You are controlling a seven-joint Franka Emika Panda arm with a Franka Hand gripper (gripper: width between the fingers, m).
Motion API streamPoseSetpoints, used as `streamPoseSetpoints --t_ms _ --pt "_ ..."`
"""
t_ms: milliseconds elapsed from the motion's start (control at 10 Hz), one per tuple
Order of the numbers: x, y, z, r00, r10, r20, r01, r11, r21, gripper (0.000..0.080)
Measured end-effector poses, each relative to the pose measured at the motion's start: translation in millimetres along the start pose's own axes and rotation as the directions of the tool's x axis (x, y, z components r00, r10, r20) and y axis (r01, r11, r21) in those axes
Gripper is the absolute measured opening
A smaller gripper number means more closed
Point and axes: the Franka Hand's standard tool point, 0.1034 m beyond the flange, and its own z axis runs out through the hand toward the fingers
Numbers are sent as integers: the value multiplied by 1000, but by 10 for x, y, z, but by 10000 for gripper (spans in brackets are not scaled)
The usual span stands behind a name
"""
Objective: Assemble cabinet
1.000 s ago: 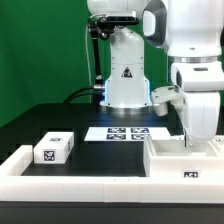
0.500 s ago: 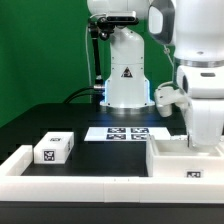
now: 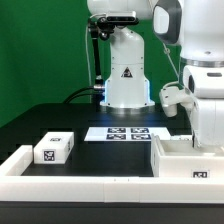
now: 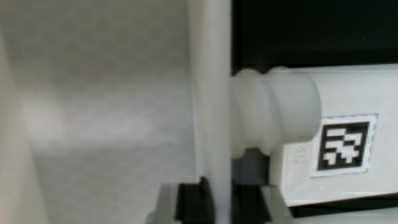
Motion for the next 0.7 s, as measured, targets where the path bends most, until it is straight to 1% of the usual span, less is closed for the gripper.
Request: streamPoseSetpoints --t_ms 100,200,300,400,500,600,700 --pt "-2 -1 3 1000 1 0 -1 1000 1 35" --pt "-5 0 4 1000 1 0 -1 1000 1 210" --pt "-7 0 5 1000 1 0 -1 1000 1 345" --pt "-8 0 6 1000 2 0 -2 1000 1 345" --pt "-10 0 7 1000 2 0 -2 1000 1 535" --pt "-12 0 8 1000 2 0 -2 1000 1 614" --pt "-15 0 8 1000 3 0 -3 1000 2 640"
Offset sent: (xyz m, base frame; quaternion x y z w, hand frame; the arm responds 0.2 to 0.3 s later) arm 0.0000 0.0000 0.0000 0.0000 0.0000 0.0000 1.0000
